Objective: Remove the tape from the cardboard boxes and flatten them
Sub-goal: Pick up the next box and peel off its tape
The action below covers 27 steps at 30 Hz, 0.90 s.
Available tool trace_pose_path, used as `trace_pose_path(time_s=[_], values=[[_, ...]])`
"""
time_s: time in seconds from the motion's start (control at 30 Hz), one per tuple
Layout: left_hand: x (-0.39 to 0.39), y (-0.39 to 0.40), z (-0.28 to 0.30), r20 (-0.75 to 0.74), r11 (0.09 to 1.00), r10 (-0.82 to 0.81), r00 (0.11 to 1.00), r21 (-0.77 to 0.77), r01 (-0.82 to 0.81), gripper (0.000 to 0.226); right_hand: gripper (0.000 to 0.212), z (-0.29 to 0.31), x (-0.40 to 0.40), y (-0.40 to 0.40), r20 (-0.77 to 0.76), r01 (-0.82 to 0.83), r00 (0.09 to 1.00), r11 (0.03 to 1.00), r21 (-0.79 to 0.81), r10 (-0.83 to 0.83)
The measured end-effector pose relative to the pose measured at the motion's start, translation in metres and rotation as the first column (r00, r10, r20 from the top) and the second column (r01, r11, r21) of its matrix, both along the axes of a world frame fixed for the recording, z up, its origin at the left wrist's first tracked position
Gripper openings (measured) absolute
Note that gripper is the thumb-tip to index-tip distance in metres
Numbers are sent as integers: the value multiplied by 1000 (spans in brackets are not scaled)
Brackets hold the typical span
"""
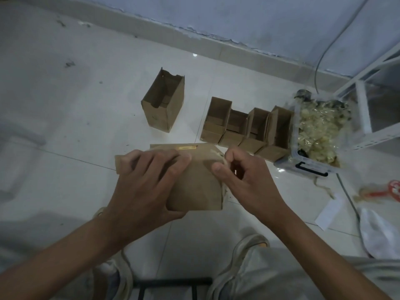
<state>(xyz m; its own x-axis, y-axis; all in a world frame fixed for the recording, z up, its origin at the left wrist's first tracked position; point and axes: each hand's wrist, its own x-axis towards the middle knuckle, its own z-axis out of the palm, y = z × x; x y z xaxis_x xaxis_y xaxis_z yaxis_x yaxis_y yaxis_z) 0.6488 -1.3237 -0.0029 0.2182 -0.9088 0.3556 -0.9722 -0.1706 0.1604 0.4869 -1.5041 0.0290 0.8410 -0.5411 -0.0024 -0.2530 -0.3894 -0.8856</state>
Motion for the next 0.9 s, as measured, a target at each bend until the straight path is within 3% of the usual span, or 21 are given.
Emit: trace_pose_path(time_s=[0.23,0.37,0.43,0.53,0.6,0.67,0.8,0.9], values=[[-1,0,2,37,999,7,999,37,-8,106,38,5,-6,-5,74,-118,992,974,191,106],[-6,-1,4,12,1000,20,1000,-3,-20,94,38,6,-7,1,113,-92,992,939,332,58],[-4,-2,6,61,999,26,998,-29,-24,94,34,8,-7,0,114,-81,992,947,312,48],[5,-2,7,231,998,54,971,-53,-43,86,39,14,-4,-1,88,3,996,990,140,-16],[12,-2,6,393,996,77,916,-63,-57,72,39,18,3,-2,51,113,992,994,8,-113],[15,-4,4,511,996,77,856,-69,-49,66,41,17,10,-2,6,122,992,979,-165,-123],[13,-5,-3,617,999,30,787,-28,-16,65,45,14,19,-7,-248,-95,966,803,-589,-68],[14,-2,-8,624,1000,13,781,-10,-9,67,39,9,24,-11,-380,-248,925,711,-658,-29]])
